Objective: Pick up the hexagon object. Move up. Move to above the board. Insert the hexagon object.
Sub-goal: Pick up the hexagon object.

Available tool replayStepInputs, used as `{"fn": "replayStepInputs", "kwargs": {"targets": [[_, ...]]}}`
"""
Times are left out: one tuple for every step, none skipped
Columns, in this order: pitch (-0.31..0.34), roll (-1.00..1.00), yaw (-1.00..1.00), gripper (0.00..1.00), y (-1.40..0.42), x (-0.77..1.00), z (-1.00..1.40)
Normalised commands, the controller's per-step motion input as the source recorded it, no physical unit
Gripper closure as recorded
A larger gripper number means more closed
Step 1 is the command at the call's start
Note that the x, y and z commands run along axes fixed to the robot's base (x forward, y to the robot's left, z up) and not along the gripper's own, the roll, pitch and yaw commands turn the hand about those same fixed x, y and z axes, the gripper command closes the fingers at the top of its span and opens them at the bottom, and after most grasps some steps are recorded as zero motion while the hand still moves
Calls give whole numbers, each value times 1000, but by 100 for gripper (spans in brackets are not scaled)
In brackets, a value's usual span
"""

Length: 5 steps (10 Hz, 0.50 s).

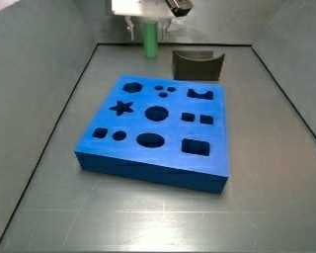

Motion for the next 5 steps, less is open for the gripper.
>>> {"fn": "replayStepInputs", "kwargs": {"targets": [[0, 0, 0, 0, 0, 0, -17], [-143, 160, 49, 0, 0, -163, -1000], [0, 0, 60, 0, 0, 0, -149], [0, -40, 0, 0, 31, 0, 0], [0, -14, 0, 0, 46, 0, 0]]}}
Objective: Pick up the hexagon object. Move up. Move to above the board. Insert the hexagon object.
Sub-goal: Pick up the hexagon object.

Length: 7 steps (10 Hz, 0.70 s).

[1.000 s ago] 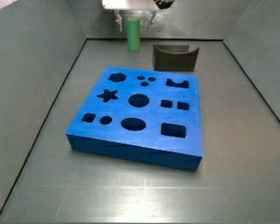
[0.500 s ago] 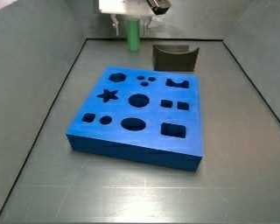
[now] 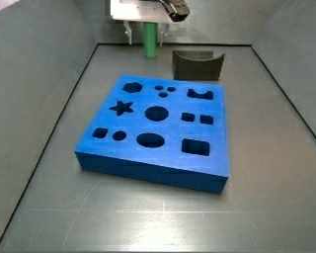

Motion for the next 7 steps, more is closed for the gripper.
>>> {"fn": "replayStepInputs", "kwargs": {"targets": [[-17, -277, 120, 0, 226, 0, 0], [-3, 0, 0, 0, 0, -14, 0], [0, 126, 0, 0, -160, -63, -34], [9, 111, 0, 0, 0, 0, 0], [0, 0, 0, 0, -77, 0, 0], [0, 143, 0, 0, -191, -9, -14], [0, 0, 0, 100, 0, 0, 0]]}}
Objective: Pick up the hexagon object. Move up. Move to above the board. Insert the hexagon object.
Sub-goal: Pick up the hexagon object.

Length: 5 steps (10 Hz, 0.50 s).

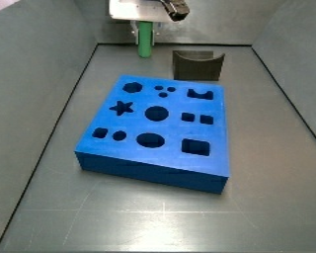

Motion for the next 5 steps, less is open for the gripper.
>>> {"fn": "replayStepInputs", "kwargs": {"targets": [[0, 0, 0, 100, 0, 0, 0], [0, 0, 0, 100, 0, 0, 0], [0, 0, 0, 100, 0, 0, 0], [0, 0, 0, 100, 0, 0, 0], [0, 0, 0, 100, 0, 0, 0]]}}
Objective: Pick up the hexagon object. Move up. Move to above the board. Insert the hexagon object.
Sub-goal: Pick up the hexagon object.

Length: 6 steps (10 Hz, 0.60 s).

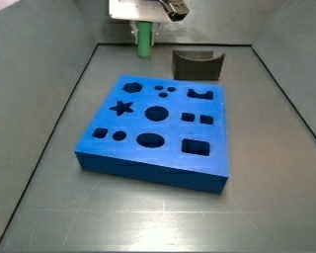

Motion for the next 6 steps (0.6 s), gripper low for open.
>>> {"fn": "replayStepInputs", "kwargs": {"targets": [[0, 0, 0, 100, 0, 0, 0], [0, 0, 0, 100, 0, 0, 0], [0, 0, 0, 100, 0, 0, 0], [0, 0, 0, 100, 0, 0, 0], [0, 0, 0, 100, 0, 0, 0], [0, 0, 0, 100, 0, 0, 0]]}}
